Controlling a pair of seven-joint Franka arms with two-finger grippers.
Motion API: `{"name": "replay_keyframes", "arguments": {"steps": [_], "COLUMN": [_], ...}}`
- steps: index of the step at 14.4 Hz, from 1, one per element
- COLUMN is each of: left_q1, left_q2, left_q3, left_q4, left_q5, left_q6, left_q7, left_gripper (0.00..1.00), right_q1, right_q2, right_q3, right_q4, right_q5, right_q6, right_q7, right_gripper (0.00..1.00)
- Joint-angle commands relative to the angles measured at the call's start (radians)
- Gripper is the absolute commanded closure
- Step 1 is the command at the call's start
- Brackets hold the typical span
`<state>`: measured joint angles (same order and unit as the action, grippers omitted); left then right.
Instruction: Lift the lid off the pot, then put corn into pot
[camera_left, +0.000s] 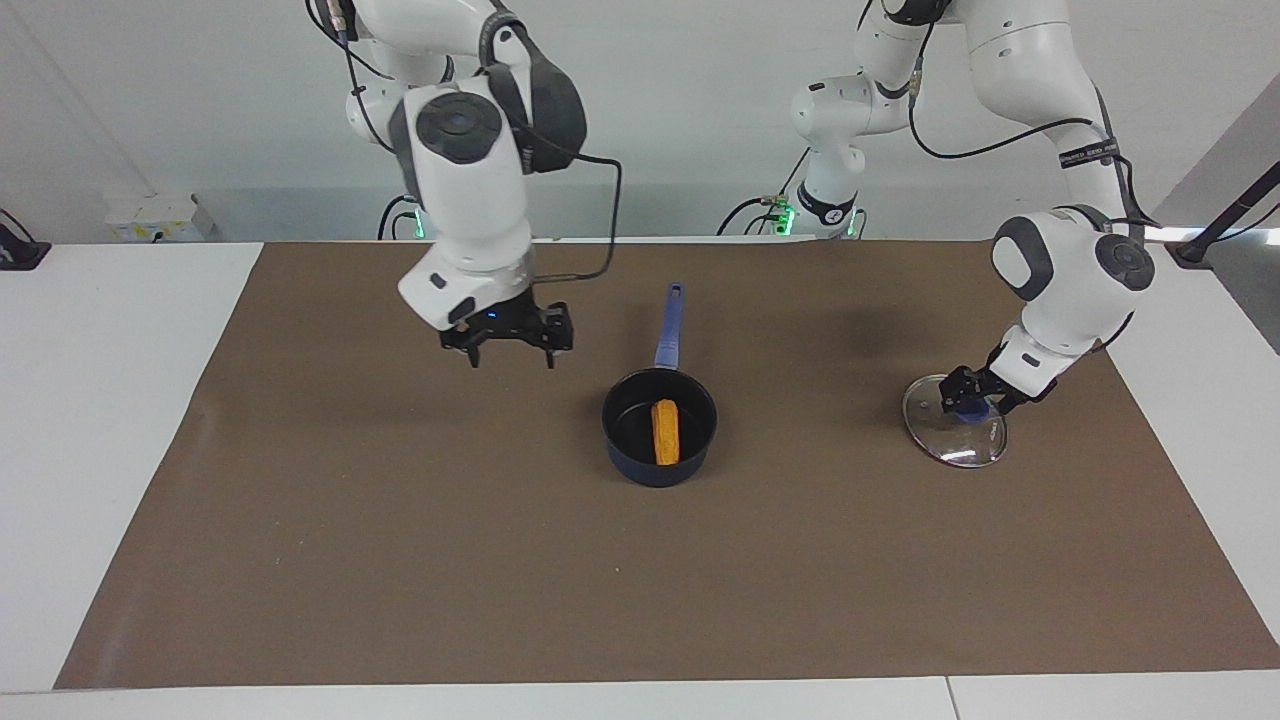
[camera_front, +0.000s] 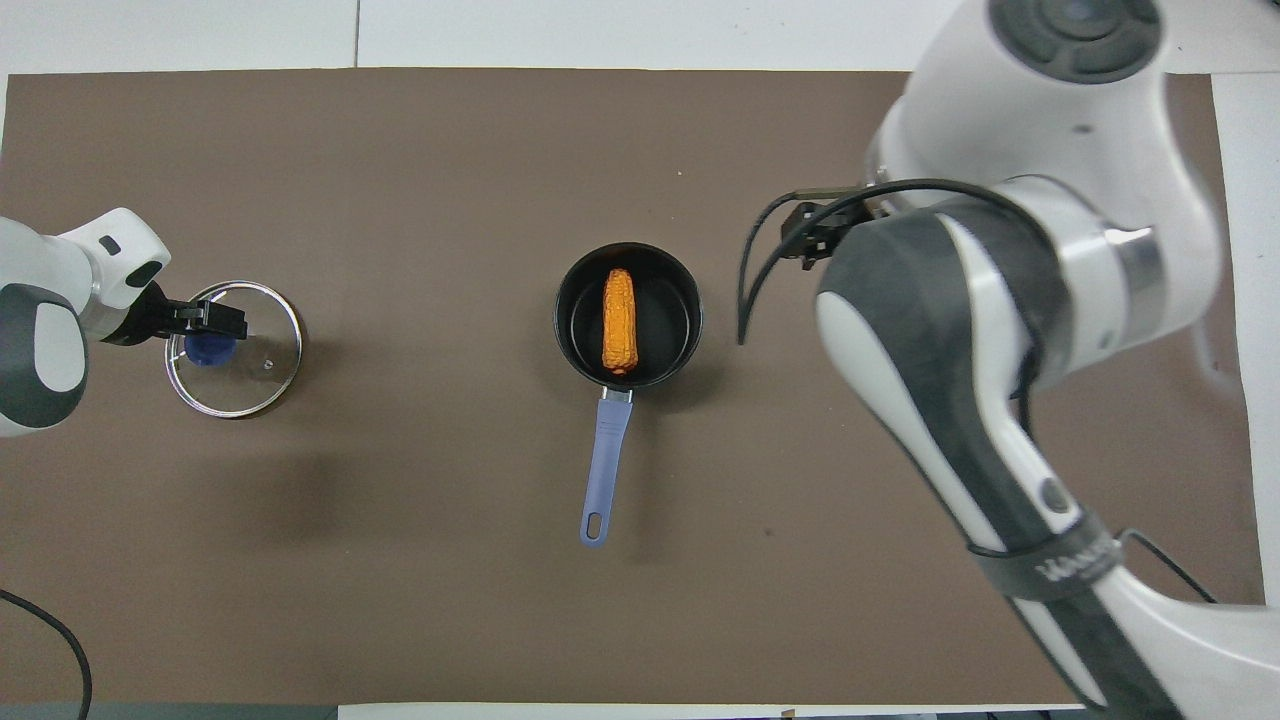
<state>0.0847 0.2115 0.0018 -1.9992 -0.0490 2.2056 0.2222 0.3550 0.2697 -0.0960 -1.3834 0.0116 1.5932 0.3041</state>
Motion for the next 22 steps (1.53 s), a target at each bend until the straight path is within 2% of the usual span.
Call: {"name": "replay_keyframes", "arguments": {"steps": [1, 2, 4, 7, 10, 13, 19, 21, 22], "left_q1": [-0.006, -0.011, -0.016, -0.054, -0.057, -0.095, -0.166, -0.242, -0.249], "left_q2": [-0.015, -0.024, -0.041, -0.076, -0.153, -0.201, -0.225, -0.225, -0.225], "left_q3": [-0.003, -0.003, -0.009, -0.008, -0.011, -0.012, 0.0, 0.064, 0.07], "left_q4": [0.1, 0.134, 0.213, 0.284, 0.301, 0.298, 0.309, 0.353, 0.358], "left_q5": [-0.002, -0.002, -0.003, 0.0, 0.02, 0.027, 0.04, 0.09, 0.092], "left_q6": [-0.114, -0.157, -0.246, -0.352, -0.453, -0.523, -0.596, -0.656, -0.662], "left_q7": [0.014, 0.011, -0.016, -0.128, -0.133, -0.204, -0.256, -0.251, -0.253], "left_gripper": [0.0, 0.0, 0.0, 0.0, 0.0, 0.0, 0.0, 0.0, 0.0], "right_q1": [-0.112, -0.166, -0.206, -0.247, -0.263, -0.28, -0.294, -0.306, -0.318], "right_q2": [-0.093, -0.13, -0.202, -0.24, -0.266, -0.303, -0.28, -0.285, -0.282], "right_q3": [0.019, 0.025, 0.025, 0.022, 0.021, 0.022, 0.021, 0.025, 0.028], "right_q4": [-0.037, -0.048, -0.097, -0.166, -0.18, -0.262, -0.221, -0.224, -0.22], "right_q5": [-0.005, -0.002, -0.002, -0.004, -0.004, -0.005, -0.015, -0.015, -0.015], "right_q6": [-0.112, -0.152, -0.164, -0.133, -0.13, -0.067, -0.078, -0.084, -0.096], "right_q7": [-0.112, -0.17, -0.201, -0.235, -0.249, -0.25, -0.25, -0.25, -0.252], "right_gripper": [0.0, 0.0, 0.0, 0.0, 0.0, 0.0, 0.0, 0.0, 0.0]}}
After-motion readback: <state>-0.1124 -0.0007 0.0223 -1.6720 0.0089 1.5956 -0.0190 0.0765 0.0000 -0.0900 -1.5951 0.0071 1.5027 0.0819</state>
